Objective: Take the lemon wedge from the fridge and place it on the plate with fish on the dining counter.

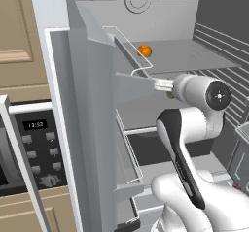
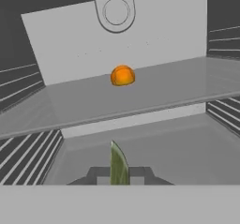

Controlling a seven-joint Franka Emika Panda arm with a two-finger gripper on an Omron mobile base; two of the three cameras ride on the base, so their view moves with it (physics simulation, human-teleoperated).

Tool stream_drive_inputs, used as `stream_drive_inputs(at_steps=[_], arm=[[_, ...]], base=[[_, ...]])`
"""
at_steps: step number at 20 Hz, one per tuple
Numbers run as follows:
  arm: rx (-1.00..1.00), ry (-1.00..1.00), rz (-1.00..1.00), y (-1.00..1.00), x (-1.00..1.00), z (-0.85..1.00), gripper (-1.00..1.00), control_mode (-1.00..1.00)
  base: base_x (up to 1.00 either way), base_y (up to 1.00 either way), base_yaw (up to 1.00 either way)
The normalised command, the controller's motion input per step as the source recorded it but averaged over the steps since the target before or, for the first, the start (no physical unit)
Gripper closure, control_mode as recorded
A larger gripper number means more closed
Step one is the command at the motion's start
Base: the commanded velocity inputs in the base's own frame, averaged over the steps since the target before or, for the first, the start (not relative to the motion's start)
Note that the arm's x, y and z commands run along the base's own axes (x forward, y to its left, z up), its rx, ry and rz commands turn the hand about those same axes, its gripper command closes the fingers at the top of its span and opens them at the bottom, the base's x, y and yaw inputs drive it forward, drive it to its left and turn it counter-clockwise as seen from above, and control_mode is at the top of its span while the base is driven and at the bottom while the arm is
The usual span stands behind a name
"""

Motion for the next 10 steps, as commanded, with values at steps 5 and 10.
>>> stream_drive_inputs(at_steps=[5,10], arm=[[0.01,0.0,0.0,0.0,-0.2,-0.07,1.0,1.0],[0.0,0.0,0.0,0.0,0.0,0.0,1.0,1.0]], base=[[-0.8,0.0,0.0],[-1.0,0.0,0.11]])
